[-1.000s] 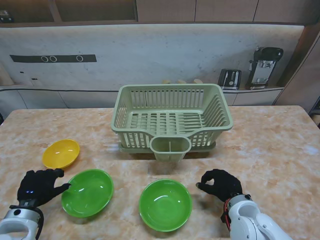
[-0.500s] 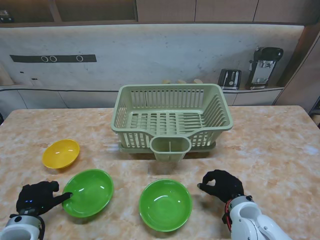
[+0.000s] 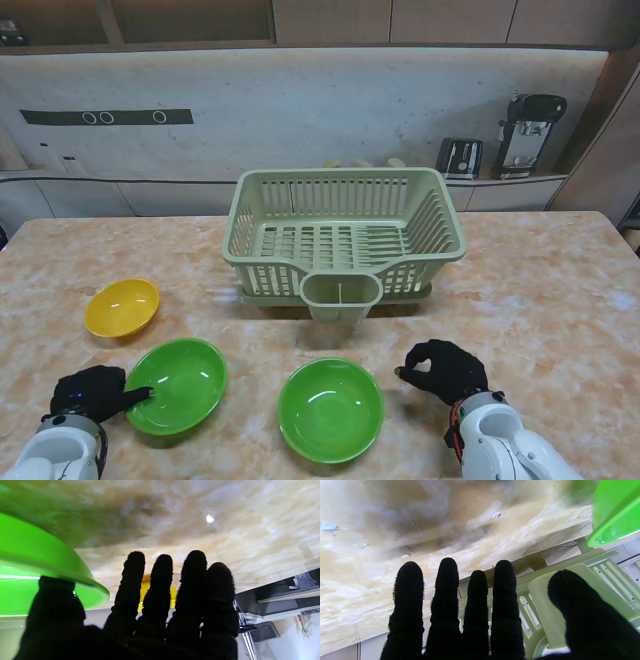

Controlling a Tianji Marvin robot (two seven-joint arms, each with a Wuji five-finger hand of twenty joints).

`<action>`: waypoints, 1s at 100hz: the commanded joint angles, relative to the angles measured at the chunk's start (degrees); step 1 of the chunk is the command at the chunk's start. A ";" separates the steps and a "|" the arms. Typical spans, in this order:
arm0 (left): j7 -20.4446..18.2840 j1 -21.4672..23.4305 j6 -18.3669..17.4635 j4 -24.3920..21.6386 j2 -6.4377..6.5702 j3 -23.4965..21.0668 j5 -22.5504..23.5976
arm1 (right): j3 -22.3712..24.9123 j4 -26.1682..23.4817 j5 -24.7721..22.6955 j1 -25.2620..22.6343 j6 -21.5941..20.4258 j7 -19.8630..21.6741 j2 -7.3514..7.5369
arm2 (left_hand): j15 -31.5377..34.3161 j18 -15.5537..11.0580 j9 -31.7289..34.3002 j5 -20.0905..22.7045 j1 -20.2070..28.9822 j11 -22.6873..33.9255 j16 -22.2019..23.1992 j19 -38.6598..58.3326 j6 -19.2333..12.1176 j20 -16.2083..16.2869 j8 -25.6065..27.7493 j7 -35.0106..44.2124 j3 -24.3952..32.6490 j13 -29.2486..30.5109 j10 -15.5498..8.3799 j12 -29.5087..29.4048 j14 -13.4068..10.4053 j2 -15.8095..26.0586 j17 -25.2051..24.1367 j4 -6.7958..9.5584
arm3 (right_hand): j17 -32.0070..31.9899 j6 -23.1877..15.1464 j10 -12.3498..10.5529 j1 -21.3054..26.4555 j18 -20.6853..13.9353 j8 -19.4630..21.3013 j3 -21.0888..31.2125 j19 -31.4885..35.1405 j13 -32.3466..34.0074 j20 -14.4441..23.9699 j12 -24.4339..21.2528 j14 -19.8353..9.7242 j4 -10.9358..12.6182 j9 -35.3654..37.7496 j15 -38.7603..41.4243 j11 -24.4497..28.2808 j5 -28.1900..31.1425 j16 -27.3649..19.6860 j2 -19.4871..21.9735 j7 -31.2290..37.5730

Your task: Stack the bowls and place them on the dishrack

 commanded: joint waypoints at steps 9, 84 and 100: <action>-2.35 -2.00 -0.88 0.91 0.28 0.98 -0.21 | -0.06 -0.27 -0.23 -0.66 -0.10 1.12 -0.14 | 3.22 0.33 2.72 2.00 6.88 2.70 0.81 3.91 0.69 1.44 1.71 3.72 -0.24 2.89 0.97 1.04 2.64 2.24 2.50 1.95 | -0.68 -1.62 -1.07 0.12 0.19 -0.48 -0.17 -0.49 -0.13 1.10 -0.50 0.09 0.53 1.27 -0.37 -0.26 0.83 -0.87 0.51 0.88; -0.41 -8.18 -4.49 4.77 0.78 4.64 1.27 | -0.06 0.50 -1.06 -0.24 -0.20 1.00 -0.08 | 17.28 -16.08 4.65 -12.27 19.07 12.97 11.57 16.83 -12.06 -8.49 20.35 24.90 38.27 15.50 -7.97 29.71 -12.45 -13.40 21.61 -1.11 | -1.06 -2.15 -1.18 0.19 0.12 -0.91 -0.29 -0.71 -0.08 1.25 -0.49 0.06 0.34 1.48 -0.45 -0.40 0.76 -0.86 0.43 1.40; 2.26 -7.81 -4.39 4.32 0.38 4.40 -0.55 | 0.32 0.38 -1.55 -0.53 -0.12 0.68 -0.10 | 20.86 -19.91 5.70 -11.69 18.96 17.56 15.50 21.07 -12.53 -11.69 22.82 25.69 38.62 20.36 -8.00 31.74 -16.39 -13.30 28.10 0.22 | -1.26 -2.39 -1.28 0.25 -0.01 -0.98 -0.35 -0.74 -0.11 1.29 -0.51 0.15 0.27 1.55 -0.45 -0.51 0.91 -0.84 0.31 1.60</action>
